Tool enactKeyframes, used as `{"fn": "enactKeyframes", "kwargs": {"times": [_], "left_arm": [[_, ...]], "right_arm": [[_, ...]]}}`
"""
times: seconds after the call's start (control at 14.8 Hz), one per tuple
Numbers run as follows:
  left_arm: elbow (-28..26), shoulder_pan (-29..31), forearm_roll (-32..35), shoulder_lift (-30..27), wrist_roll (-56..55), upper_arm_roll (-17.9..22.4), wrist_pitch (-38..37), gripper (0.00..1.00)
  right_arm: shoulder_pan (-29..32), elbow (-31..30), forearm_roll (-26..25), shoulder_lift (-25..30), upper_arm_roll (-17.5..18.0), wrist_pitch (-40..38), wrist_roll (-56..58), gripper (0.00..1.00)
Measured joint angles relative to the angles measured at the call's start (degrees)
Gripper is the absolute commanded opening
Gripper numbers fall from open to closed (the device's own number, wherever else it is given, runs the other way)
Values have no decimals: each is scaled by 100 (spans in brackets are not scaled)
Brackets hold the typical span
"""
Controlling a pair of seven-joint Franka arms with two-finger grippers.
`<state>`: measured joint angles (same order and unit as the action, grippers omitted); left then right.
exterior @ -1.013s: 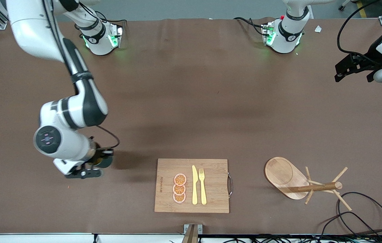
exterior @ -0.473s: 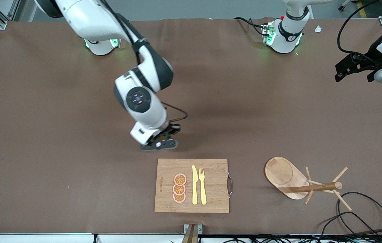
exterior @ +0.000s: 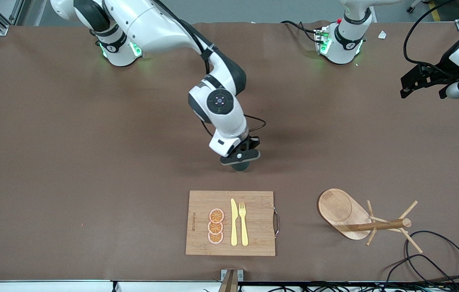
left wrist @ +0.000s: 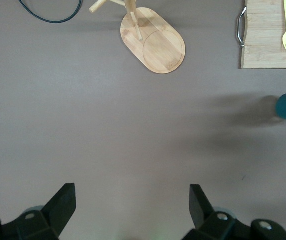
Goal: Pass cup and hang on rack
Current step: 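Carry the mug to mid-table with the right gripper and release it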
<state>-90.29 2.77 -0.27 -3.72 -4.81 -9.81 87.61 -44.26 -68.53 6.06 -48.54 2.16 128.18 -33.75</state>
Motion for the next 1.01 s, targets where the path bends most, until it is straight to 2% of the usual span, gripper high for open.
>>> {"fn": "enactKeyframes", "kwargs": {"times": [0.27, 0.34, 0.54, 0.68, 0.88, 1.01], "left_arm": [[0, -17, 0, 6, -1, -9, 0, 100], [0, -34, 0, 11, -5, -16, 0, 100], [0, -70, -2, 61, -269, -295, 14, 100], [-3, -101, -1, 161, -938, -732, 78, 100], [54, -167, 55, 492, -2036, -1310, 255, 100], [171, -183, 70, 741, -2277, -1449, 356, 100]], "right_arm": [[-238, 253, 3, -342, -2, 222, -253, 11], [-253, 277, 3, -394, -3, 253, -288, 17], [-254, 310, 5, -452, -11, 315, -321, 61], [-258, 335, 5, -452, -12, 315, -369, 100], [-263, 393, 5, -451, -17, 335, -388, 100], [-251, 491, 5, -424, -60, 337, -400, 100]]}}
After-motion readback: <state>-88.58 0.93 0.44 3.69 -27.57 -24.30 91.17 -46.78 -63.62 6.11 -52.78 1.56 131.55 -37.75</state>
